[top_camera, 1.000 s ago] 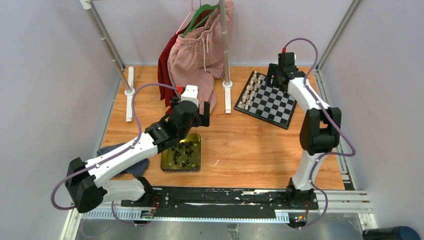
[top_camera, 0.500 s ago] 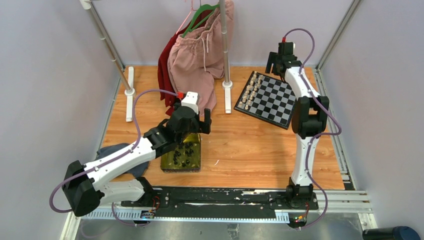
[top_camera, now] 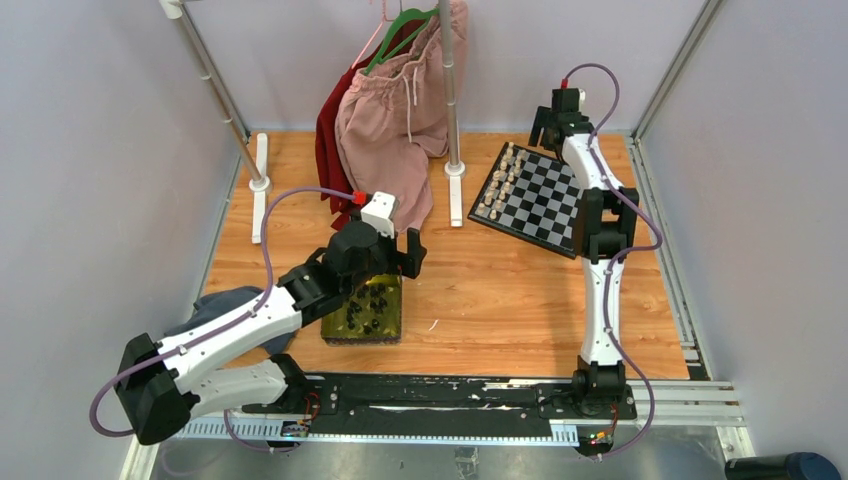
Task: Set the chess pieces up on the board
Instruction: Move the chessboard to the center of the board.
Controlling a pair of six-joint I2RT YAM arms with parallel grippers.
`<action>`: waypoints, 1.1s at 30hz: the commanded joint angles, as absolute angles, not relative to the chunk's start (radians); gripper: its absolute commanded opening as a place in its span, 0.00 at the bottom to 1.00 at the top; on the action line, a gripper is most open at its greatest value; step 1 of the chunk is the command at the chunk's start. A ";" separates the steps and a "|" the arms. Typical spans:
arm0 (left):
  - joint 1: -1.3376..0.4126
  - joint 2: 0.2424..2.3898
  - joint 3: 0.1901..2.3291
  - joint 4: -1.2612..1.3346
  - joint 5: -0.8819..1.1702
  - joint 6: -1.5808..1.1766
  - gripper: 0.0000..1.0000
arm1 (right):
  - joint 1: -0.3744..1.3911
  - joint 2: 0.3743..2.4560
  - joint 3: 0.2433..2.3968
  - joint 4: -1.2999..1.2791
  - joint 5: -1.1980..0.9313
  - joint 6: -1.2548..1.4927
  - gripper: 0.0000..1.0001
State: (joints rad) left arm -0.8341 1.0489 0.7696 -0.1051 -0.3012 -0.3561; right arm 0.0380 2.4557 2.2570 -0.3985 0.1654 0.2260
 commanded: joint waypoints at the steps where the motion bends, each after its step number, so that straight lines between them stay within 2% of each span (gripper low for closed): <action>1: -0.830 1.022 0.747 -0.060 -0.247 -0.313 1.00 | 0.022 2.515 2.350 -0.412 0.190 0.276 0.83; 14: -0.830 1.012 0.736 -0.081 -0.207 -0.274 1.00 | 0.017 2.656 2.514 -0.412 0.178 0.362 0.83; 25: -0.830 1.039 0.763 -0.081 -0.205 -0.233 1.00 | 0.016 2.702 2.553 -0.440 0.181 0.377 0.94; 33: -0.830 1.033 0.748 -0.074 -0.210 -0.238 1.00 | 0.014 2.708 2.545 -0.494 0.168 0.366 0.94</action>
State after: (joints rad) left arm -0.8341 1.0351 0.7406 -0.0906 -0.2131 -0.2527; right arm 0.0296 2.6846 2.5164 -0.4355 0.1677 0.3611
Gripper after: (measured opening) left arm 0.996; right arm 0.941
